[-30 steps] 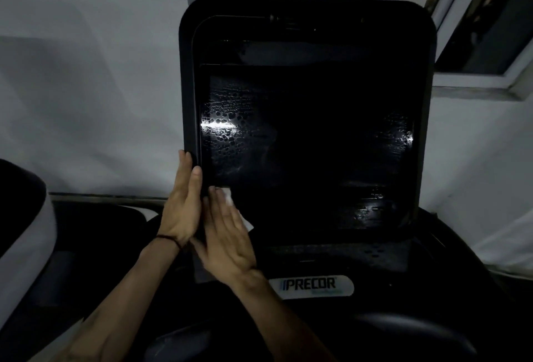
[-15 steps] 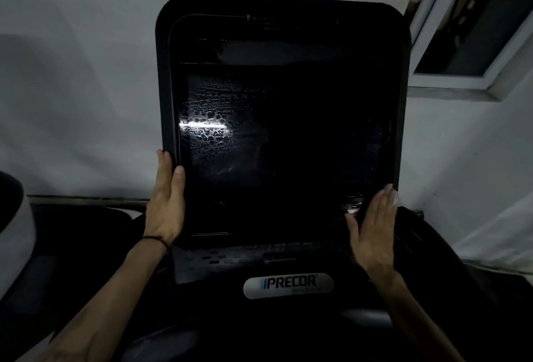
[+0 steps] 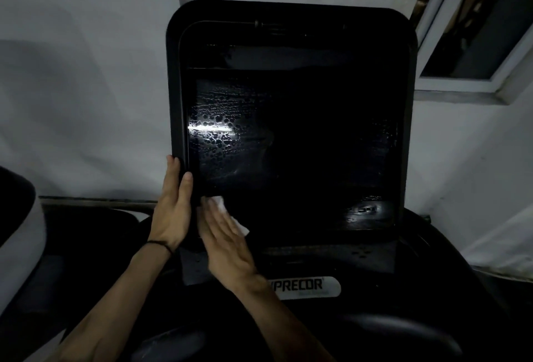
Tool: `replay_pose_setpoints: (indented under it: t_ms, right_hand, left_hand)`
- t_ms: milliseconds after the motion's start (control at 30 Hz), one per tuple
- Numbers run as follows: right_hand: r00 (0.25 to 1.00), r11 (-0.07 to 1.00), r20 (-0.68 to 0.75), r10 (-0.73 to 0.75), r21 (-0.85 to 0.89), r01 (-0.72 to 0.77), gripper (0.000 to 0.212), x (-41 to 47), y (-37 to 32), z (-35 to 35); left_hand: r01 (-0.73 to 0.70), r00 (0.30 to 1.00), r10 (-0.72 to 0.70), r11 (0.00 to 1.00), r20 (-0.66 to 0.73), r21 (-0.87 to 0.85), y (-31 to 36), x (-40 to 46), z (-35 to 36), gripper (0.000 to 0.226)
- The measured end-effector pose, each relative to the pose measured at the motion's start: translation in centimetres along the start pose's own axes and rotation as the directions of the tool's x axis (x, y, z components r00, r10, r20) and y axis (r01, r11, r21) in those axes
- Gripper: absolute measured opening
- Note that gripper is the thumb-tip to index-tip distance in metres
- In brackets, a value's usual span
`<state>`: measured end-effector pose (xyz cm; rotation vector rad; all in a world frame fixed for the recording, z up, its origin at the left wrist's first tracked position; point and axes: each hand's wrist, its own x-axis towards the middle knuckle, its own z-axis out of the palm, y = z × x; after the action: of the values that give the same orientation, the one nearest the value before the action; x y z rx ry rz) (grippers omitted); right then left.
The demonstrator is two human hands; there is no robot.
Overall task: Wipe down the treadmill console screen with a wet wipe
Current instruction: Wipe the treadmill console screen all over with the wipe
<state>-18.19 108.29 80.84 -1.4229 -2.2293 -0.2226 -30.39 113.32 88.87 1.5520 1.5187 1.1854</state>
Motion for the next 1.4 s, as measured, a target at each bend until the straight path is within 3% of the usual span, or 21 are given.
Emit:
replay_pose_setpoints:
  t_ms: [67, 100, 200, 333, 400, 533, 667, 733, 900, 1000, 1133, 1267, 1400]
  right_hand:
    - [0.996, 0.978, 0.013, -0.090, 0.190, 0.086, 0.073, 0.7, -0.5, -0.1]
    - [0.998, 0.956, -0.009, -0.065, 0.285, 0.065, 0.073, 0.9, -0.6, -0.3]
    - [0.981, 0.831, -0.084, 0.173, 0.548, -0.100, 0.066, 1.5, -0.8, -1.0]
    - [0.906, 0.414, 0.045, 0.421, 0.879, -0.236, 0.052, 2.8, -1.8, -4.2]
    - [0.850, 0.242, 0.112, 0.515, 0.932, -0.269, 0.049, 3.3, -1.6, -5.8]
    - [0.771, 0.038, 0.145, 0.620, 0.976, -0.213, 0.049, 3.7, -0.4, -8.4]
    - [0.726, -0.233, 0.230, 0.648, 0.968, -0.098, 0.050, 3.3, 1.1, -10.4]
    - [0.731, -0.308, 0.265, 0.628, 0.948, -0.079, 0.049, 3.2, 1.6, -10.9]
    - [0.729, -0.301, 0.241, 0.641, 0.952, -0.050, 0.046, 3.1, 2.4, -11.7]
    - [0.741, -0.225, 0.186, 0.646, 0.973, -0.048, 0.046, 3.0, 2.9, -12.1]
    - [0.782, 0.042, 0.040, 0.622, 0.996, -0.085, 0.047, 2.6, 3.8, -13.0]
    - [0.803, 0.232, -0.004, 0.596, 0.958, -0.168, 0.045, 1.7, 5.6, -14.2]
    - [0.814, 0.547, -0.059, 0.578, 0.769, -0.332, 0.053, -0.2, 9.1, -15.2]
  left_hand:
    - [-0.010, 1.000, 0.009, 1.000, -0.023, -0.026, -0.2, -0.2, -0.7, 0.055]
    - [-0.019, 0.999, 0.018, 0.999, -0.045, -0.034, -0.4, -0.4, -1.0, 0.051]
    - [-0.055, 0.994, 0.052, 0.998, -0.101, -0.028, -0.7, -1.0, -1.4, 0.041]
    - [-0.151, 0.980, 0.146, 0.988, -0.138, -0.024, -0.7, -2.0, -0.9, 0.035]
    - [-0.186, 0.975, 0.178, 0.981, -0.132, -0.049, -0.6, -2.8, -0.3, 0.039]
    - [-0.209, 0.978, 0.207, 0.966, -0.026, -0.150, 0.5, -4.1, 0.8, 0.041]
    - [-0.062, 0.983, 0.110, 0.952, 0.148, -0.301, 2.2, -4.8, 2.1, 0.049]
    - [0.022, 0.978, 0.045, 0.948, 0.204, -0.318, 3.0, -4.8, 2.7, 0.055]
    - [0.072, 0.992, -0.026, 0.927, 0.126, -0.369, 4.5, -4.1, 3.7, 0.036]
    - [0.047, 0.998, -0.024, 0.921, 0.066, -0.387, 5.8, -4.0, 4.4, 0.032]
    - [-0.008, 1.000, 0.012, 0.909, 0.007, -0.418, 6.9, -3.7, 5.2, 0.031]
    - [-0.093, 0.995, 0.097, 0.917, -0.009, -0.388, 7.6, -4.0, 6.0, 0.029]
    - [-0.228, 0.973, 0.227, 0.939, -0.034, -0.259, 8.4, -4.1, 6.7, 0.018]
